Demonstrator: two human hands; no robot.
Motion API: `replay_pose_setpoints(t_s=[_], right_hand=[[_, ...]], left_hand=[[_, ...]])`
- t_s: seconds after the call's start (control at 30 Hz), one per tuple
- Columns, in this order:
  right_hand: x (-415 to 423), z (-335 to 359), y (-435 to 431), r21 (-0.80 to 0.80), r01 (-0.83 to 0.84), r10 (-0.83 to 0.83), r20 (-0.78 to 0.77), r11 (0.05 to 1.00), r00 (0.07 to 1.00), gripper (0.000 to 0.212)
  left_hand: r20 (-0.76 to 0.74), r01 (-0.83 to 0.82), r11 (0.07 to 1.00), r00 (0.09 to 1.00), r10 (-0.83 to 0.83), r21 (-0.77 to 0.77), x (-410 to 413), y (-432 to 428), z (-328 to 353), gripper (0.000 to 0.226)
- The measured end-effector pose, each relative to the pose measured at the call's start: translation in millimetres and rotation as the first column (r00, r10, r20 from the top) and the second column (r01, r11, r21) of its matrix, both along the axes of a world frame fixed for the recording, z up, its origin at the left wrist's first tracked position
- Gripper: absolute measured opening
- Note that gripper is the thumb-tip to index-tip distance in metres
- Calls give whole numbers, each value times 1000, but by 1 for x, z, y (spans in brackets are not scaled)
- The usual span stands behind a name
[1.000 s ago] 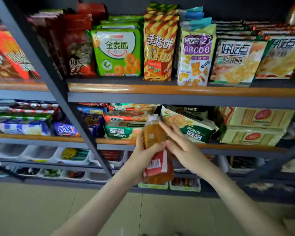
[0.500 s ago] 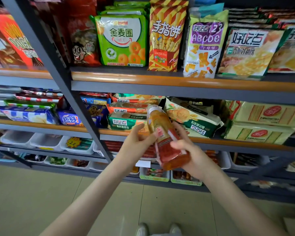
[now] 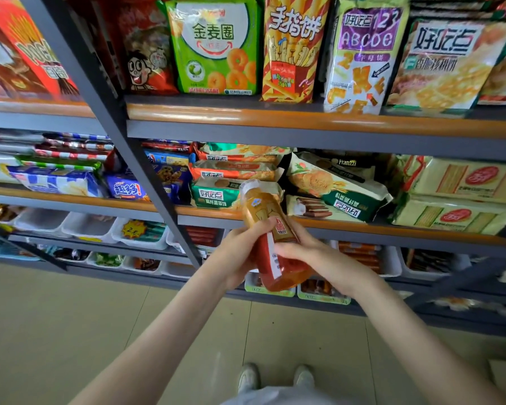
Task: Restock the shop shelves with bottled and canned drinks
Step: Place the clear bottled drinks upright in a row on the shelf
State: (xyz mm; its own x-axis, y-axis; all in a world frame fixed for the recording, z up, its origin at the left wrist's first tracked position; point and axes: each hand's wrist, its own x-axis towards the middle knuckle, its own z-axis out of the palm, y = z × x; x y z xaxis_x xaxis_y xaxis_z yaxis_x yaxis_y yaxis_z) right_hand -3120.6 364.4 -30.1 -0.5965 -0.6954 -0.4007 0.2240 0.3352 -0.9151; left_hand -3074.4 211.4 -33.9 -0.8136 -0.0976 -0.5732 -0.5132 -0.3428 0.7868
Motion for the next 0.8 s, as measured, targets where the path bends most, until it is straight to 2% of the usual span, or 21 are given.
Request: replay_pose_setpoints(t_s=[0.07,0.13,0.23,0.3,0.4,0.47,0.53,0.6,0.67,0.7,0.73,0.8], right_hand=[[4,0,1,143,-30,56,-183,989,982,76],[8,-1,-4,303,-29,143,-359,953,922,97],[12,-4,-8,293,0,137,-447,956,884,100],[9,-6,-4,181,8,64,-393,984,917,91],[5,-5,4,-141,71,-79,-50,987,996,75],[2,-4,9,-302,161,-113,172,939,979,69],[0,-6,8,-420,220,-83,320,881,944,76],[0,-11,5,-455,270,-61,422,848,905,93],[-2,-14,4,-446,296,-66,461,845,885,100],[-2,-12,4,-437,280,-59,453,855,889,100],[-3,-9,5,-423,237,-43,420,875,906,95],[-3,0,3,-324,86,-5,241,942,970,75]], left_hand=[[-4,-19,1000,1000,19,0,1,1,-2,36],[-4,-35,999,999,35,-4,1,4,-3,28],[-6,-18,997,1000,17,-76,2,6,-2,25],[-19,-17,991,1000,15,-133,2,2,-1,36],[-98,-54,987,994,40,-151,3,-14,-2,45],[-179,-27,992,984,4,-127,6,-23,-5,43],[-218,73,993,972,-92,-94,8,-28,-4,51],[-230,163,986,958,-169,-48,8,-29,-3,77],[-251,169,985,955,-160,17,6,-29,-3,103],[-265,156,987,954,-140,41,5,-29,-2,108],[-274,138,989,955,-117,57,5,-28,-1,110],[-277,102,993,957,-83,58,5,-26,2,102]])
